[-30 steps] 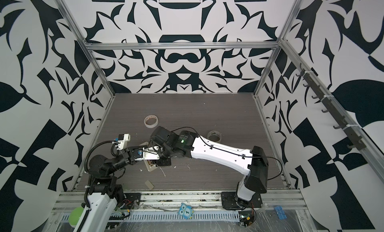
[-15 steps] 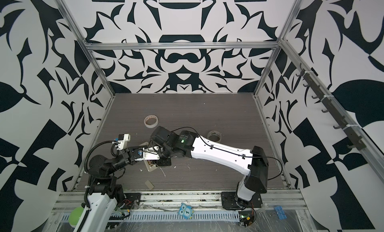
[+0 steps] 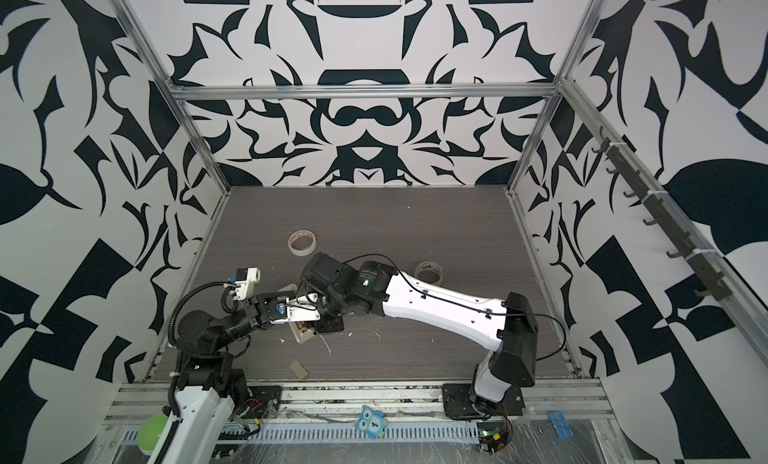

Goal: Load the batteries into the remote control

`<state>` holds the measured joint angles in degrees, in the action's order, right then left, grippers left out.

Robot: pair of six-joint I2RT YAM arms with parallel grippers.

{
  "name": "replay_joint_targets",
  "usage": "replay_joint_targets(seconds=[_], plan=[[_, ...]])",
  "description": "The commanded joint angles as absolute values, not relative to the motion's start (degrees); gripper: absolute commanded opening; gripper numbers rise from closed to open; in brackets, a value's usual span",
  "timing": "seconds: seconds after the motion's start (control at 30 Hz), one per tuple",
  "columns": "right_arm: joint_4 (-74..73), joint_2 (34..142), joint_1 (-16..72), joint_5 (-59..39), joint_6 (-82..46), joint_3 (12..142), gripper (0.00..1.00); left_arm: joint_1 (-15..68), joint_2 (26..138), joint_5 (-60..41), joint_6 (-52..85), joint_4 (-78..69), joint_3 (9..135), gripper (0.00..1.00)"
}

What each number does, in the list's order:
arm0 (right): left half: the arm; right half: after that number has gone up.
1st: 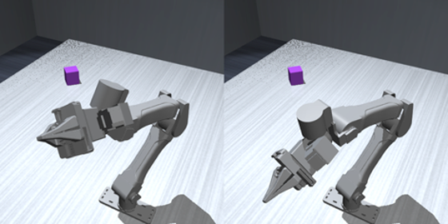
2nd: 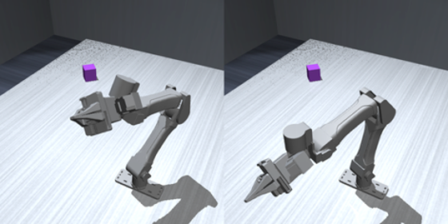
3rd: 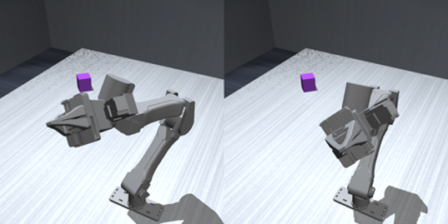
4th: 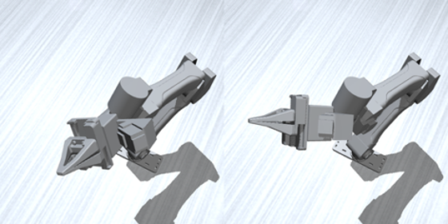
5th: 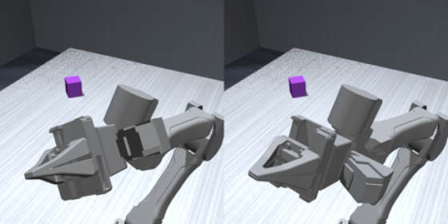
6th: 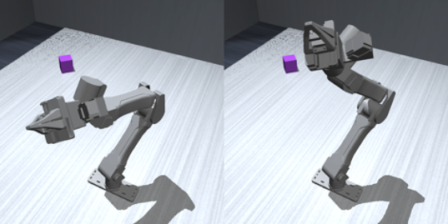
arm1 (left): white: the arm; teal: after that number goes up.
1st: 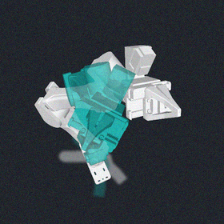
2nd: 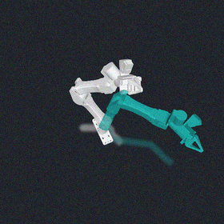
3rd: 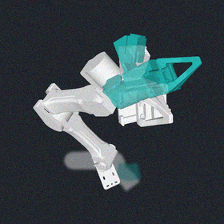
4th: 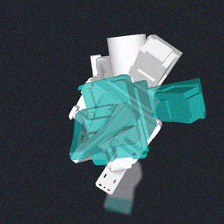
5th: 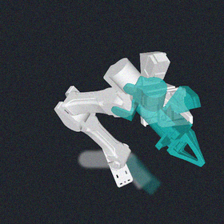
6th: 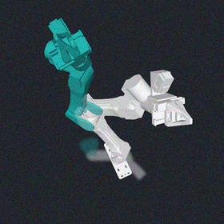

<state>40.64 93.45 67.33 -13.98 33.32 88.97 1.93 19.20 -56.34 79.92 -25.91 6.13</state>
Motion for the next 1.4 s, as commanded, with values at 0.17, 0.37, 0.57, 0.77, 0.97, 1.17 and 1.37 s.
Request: replay_joint_targets(seconds=[0.17,0.37,0.57,0.77,0.97,1.17,1.37], plan=[[45.5,95.2,66.3,-8.8,33.7,91.2,0.29,2.2,18.4,-60.1,81.5,-29.5,7.5,0.00],[48.7,97.9,66.3,-10.7,33.3,94.3,0.31,2.2,18.0,-60.2,81.5,-29.4,7.5,0.00],[50.3,99.0,66.4,-11.9,34.4,95.5,0.34,2.1,18.0,-60.3,81.5,-29.4,7.5,0.00],[51.6,100.4,66.5,-12.7,35.2,96.5,0.32,2.1,18.2,-60.3,81.6,-29.6,7.5,0.00],[54.1,102.8,67.0,-12.3,35.7,98.6,0.32,2.1,18.4,-60.5,81.4,-29.6,7.5,0.00],[56.1,105.3,67.4,-10.6,35.3,101.0,0.31,2.2,18.5,-60.5,81.3,-29.6,7.5,0.00],[56.3,106.6,68.9,-9.8,34.9,102.5,0.31,2.1,18.6,-60.5,81.4,-29.6,7.5,0.00]])
